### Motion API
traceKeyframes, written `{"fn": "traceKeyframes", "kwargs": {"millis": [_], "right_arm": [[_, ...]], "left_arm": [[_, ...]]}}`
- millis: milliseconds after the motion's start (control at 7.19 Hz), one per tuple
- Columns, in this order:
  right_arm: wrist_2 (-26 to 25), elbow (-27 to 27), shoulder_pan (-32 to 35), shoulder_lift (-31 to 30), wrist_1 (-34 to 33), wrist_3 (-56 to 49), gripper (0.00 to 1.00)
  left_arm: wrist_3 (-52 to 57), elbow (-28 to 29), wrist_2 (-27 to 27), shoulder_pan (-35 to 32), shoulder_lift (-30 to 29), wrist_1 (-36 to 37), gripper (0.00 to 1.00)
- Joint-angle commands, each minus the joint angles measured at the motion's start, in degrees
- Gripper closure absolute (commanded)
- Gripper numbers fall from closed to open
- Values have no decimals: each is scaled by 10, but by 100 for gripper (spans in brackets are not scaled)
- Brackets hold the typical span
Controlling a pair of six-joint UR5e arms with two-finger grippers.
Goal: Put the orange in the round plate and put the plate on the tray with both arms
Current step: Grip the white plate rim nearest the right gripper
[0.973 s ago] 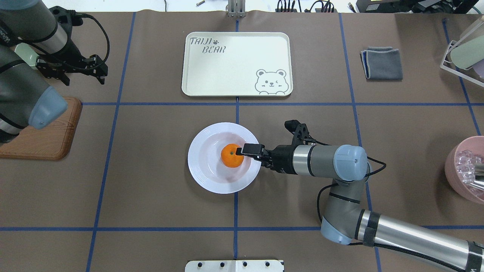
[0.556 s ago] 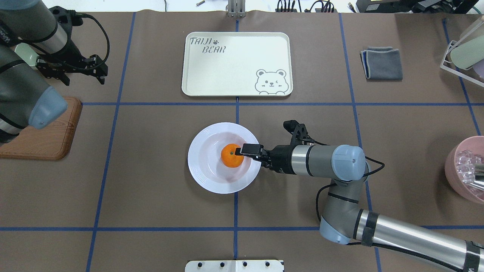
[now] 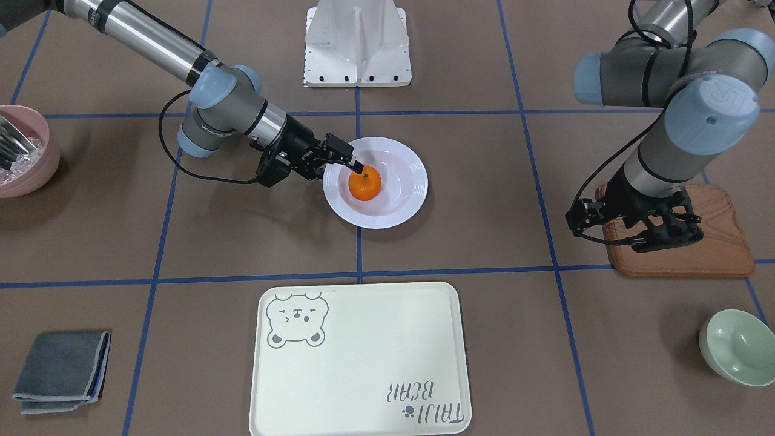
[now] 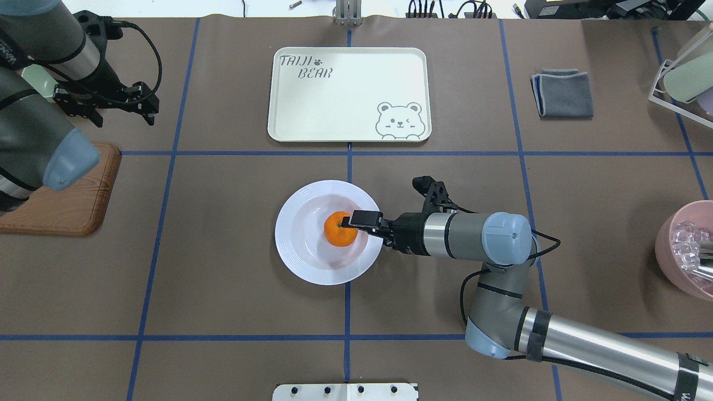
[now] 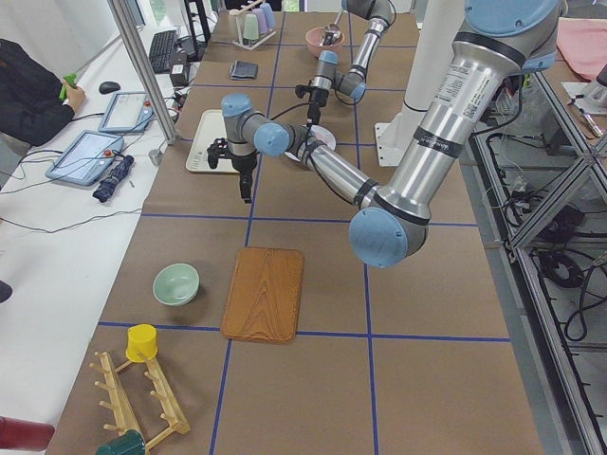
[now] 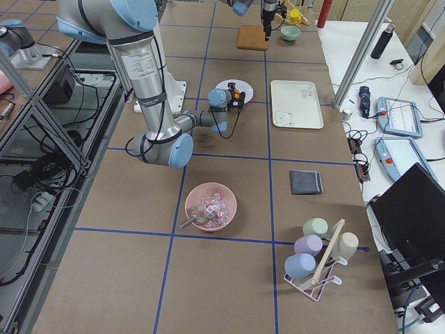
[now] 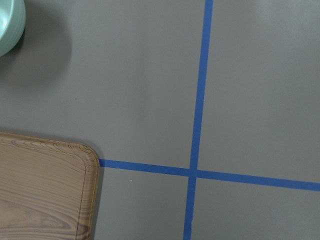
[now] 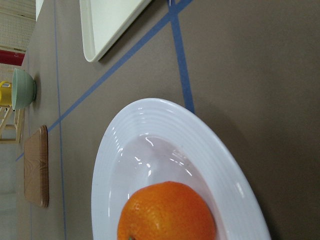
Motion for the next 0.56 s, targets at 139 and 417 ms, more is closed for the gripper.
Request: {"fn": "traceKeyframes", "kwargs": {"millis": [139,417], "right_arm": [[-1,0,0,5,2,13,2],[0,4,1,5,2,25,8]], "left_arm": [[0,0,1,1,0,0,2],[0,0,1,1,0,0,2]]}}
